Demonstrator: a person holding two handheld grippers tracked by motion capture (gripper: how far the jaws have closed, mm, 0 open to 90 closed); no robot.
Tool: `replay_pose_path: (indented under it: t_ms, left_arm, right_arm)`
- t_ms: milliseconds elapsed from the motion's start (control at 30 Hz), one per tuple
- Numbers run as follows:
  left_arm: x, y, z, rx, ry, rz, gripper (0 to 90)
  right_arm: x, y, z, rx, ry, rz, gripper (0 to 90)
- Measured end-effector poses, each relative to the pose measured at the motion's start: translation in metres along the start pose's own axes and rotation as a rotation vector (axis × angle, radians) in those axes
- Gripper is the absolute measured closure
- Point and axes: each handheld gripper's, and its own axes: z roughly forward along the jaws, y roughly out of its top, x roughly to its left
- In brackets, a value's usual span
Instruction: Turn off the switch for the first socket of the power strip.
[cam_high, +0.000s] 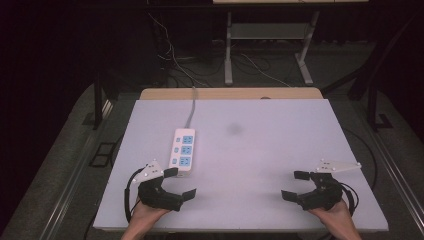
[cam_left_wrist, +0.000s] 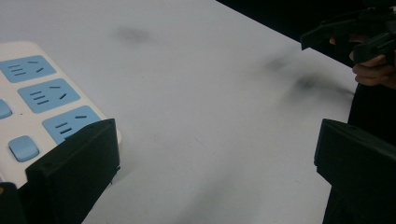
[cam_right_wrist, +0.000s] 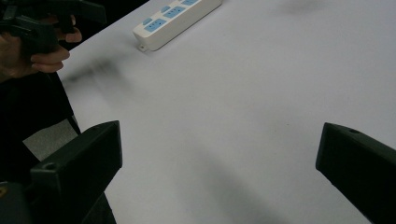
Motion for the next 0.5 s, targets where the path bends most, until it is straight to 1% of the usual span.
replay_pose_path:
  t_ms: [200,267,333,367,400,500]
  left_arm:
    - [-0.001,0.004,0.001,0.027,-0.006,-0.002,0.0]
    - [-0.001,0.007,0.003,0.048,-0.002,0.002,0.0]
    - [-0.001,0.009,0.003,0.055,0.004,-0.004,0.0]
    - [-0.001,0.009,0.003,0.055,0.004,-0.004,0.0]
    - [0.0,0.012,0.004,0.059,-0.001,-0.013,0.0]
    - [0.001,0.015,0.005,0.07,0.001,-0.009,0.0]
  right_arm:
    - [0.002,0.0,0.001,0.006,0.003,-0.006,0.2]
    - [0.002,0.0,0.001,0.008,0.002,-0.006,0.2]
    - [0.002,0.0,0.001,0.007,0.003,-0.008,0.2]
    - [0.002,0.0,0.001,0.006,0.002,-0.008,0.2]
    - [0.002,0.0,0.001,0.005,0.002,-0.008,0.2]
    - [0.001,0.0,0.0,0.003,-0.001,-0.005,0.2]
